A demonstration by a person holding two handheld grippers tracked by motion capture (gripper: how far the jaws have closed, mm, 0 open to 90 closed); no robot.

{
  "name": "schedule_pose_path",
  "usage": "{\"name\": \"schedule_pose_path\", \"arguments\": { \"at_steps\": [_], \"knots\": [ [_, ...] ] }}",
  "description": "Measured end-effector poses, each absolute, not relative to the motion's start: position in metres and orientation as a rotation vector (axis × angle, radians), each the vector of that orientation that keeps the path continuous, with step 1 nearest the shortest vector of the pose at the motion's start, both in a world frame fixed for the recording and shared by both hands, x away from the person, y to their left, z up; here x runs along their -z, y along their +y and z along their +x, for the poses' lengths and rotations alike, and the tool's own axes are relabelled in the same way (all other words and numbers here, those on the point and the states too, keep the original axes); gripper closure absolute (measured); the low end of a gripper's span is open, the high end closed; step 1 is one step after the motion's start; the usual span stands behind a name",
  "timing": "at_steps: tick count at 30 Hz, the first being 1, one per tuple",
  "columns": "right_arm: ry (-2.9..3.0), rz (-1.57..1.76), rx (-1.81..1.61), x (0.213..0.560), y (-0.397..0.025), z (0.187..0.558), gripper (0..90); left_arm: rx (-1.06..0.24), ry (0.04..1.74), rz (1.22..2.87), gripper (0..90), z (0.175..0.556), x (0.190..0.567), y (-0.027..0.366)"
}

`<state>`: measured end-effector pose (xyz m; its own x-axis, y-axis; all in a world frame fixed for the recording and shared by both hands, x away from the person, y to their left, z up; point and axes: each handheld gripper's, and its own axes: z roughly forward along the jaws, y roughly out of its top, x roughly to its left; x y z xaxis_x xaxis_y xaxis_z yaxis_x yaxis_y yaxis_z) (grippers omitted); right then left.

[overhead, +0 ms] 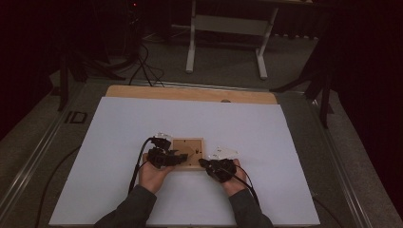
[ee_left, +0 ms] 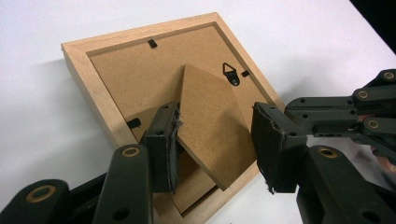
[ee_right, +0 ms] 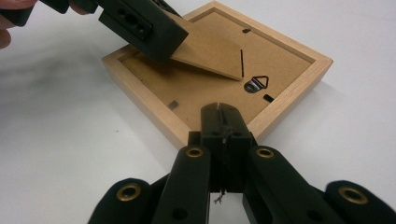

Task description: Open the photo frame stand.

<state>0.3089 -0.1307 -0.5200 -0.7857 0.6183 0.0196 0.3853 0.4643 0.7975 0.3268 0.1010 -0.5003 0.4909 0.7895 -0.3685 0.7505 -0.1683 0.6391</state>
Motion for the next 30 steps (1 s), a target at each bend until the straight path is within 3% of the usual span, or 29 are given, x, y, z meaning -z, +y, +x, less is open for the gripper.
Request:
{"name": "schedule_pose_path", "arguments": {
  "at_steps": [2,4,13,17,30],
  "knots": [
    [2.443,0.858,-1.226,0.520,-0.131,0.309,88.3,-0.070,1.272,1.932,53.7,0.326,0.500,0.101],
    [2.452,0.855,-1.234,0.519,-0.132,0.309,80.5,-0.080,1.271,1.932,53.8,0.326,0.500,0.100],
    [2.442,0.876,-1.237,0.517,-0.135,0.311,72.3,-0.132,1.222,1.952,53.9,0.322,0.500,0.099],
    [2.414,0.922,-1.247,0.515,-0.139,0.314,63.8,-0.174,1.205,1.951,53.8,0.318,0.500,0.097],
    [2.385,0.946,-1.265,0.508,-0.147,0.317,59.0,-0.225,1.170,1.949,53.8,0.312,0.501,0.096]
  ]
}}
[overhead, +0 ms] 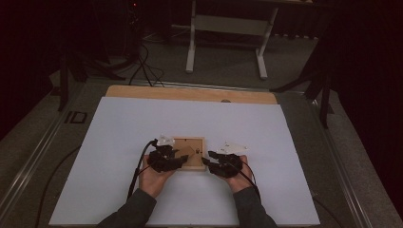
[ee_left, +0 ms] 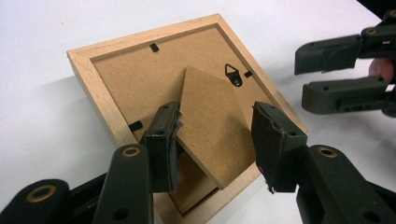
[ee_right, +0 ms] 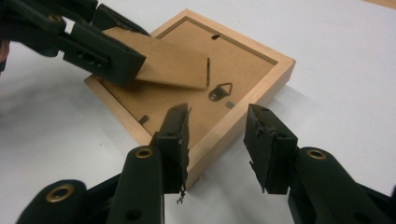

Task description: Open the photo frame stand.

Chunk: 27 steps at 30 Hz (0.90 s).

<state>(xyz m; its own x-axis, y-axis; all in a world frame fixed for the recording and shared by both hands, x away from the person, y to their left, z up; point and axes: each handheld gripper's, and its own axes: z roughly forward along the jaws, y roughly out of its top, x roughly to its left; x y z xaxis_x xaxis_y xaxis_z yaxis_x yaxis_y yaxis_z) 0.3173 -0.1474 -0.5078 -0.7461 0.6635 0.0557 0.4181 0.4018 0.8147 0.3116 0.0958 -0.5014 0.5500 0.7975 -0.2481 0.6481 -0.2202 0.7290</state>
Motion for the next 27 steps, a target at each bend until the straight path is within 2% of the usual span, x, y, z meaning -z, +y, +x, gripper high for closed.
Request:
{"name": "schedule_pose_path", "arguments": {
  "at_steps": [27],
  "knots": [
    [2.371,0.953,-1.284,0.497,-0.157,0.321,56.2,-0.365,1.083,1.957,53.6,0.293,0.506,0.094]
  ]
}}
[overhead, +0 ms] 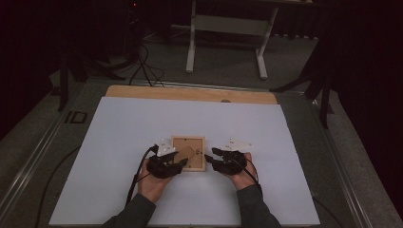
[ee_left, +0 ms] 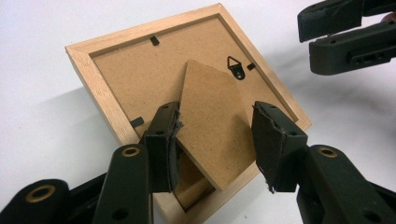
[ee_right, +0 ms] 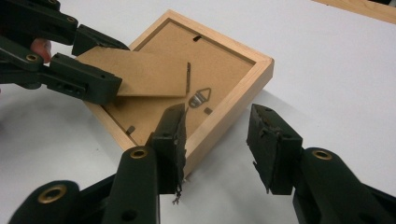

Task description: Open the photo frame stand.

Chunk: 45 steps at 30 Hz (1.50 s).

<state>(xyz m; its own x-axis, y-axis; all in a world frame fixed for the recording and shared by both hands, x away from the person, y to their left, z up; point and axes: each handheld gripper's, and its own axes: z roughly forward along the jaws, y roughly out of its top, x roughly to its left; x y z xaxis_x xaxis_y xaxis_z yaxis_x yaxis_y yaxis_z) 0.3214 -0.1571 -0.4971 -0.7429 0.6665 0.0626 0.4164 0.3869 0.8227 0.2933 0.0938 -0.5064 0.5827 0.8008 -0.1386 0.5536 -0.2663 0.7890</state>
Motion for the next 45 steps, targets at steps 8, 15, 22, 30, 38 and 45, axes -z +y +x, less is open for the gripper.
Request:
{"name": "schedule_pose_path", "arguments": {
  "at_steps": [8,15,22,30,38,45],
  "knots": [
    [2.378,0.955,-1.282,0.497,-0.157,0.322,55.4,-0.401,1.064,1.968,53.6,0.288,0.507,0.092],
    [2.395,0.951,-1.276,0.499,-0.154,0.322,54.0,-0.436,1.041,1.989,53.6,0.282,0.506,0.091],
    [2.391,0.962,-1.288,0.498,-0.156,0.323,53.2,-0.486,1.006,2.023,53.6,0.274,0.504,0.089],
    [2.388,0.971,-1.301,0.497,-0.156,0.324,52.2,-0.514,0.981,2.043,53.6,0.268,0.503,0.089],
    [2.405,0.974,-1.330,0.496,-0.154,0.325,50.4,-0.589,0.916,2.071,53.6,0.260,0.505,0.088],
    [2.419,0.976,-1.373,0.496,-0.146,0.329,46.4,-0.626,0.873,2.083,53.7,0.254,0.507,0.089]
  ]
}}
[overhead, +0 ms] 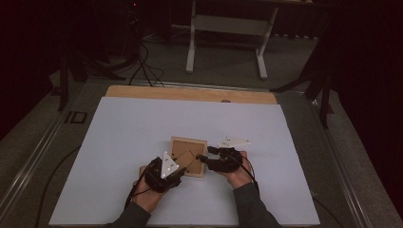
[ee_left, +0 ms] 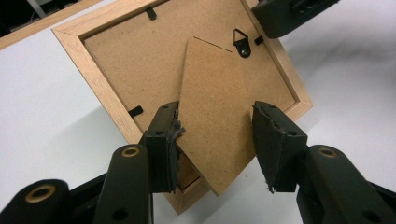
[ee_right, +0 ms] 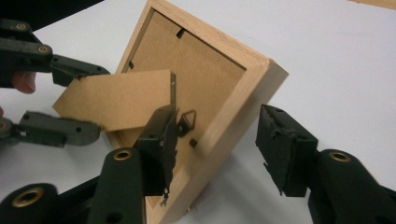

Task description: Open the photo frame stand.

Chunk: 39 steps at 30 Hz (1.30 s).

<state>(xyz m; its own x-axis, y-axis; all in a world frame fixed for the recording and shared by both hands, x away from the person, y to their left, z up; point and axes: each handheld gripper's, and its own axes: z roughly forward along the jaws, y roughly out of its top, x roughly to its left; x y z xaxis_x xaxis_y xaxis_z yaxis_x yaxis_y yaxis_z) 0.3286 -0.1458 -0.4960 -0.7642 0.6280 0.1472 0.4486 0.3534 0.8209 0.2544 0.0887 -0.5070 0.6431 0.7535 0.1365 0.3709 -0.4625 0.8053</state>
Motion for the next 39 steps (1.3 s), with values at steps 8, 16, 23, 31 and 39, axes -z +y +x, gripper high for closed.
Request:
{"name": "schedule_pose_path", "arguments": {
  "at_steps": [8,16,23,31,39],
  "knots": [
    [2.406,1.057,-1.437,0.498,-0.144,0.338,40.9,-0.648,0.847,2.089,53.4,0.252,0.507,0.089],
    [2.442,1.088,-1.476,0.506,-0.141,0.344,41.8,-0.655,0.821,2.094,53.4,0.251,0.508,0.090],
    [2.435,1.093,-1.475,0.505,-0.141,0.344,44.2,-0.620,0.838,2.097,53.3,0.255,0.509,0.092],
    [2.435,1.090,-1.474,0.505,-0.142,0.343,44.6,-0.598,0.848,2.096,53.2,0.256,0.509,0.093],
    [2.425,1.067,-1.496,0.502,-0.142,0.341,48.3,-0.517,0.869,2.087,53.4,0.260,0.510,0.094]
  ]
}}
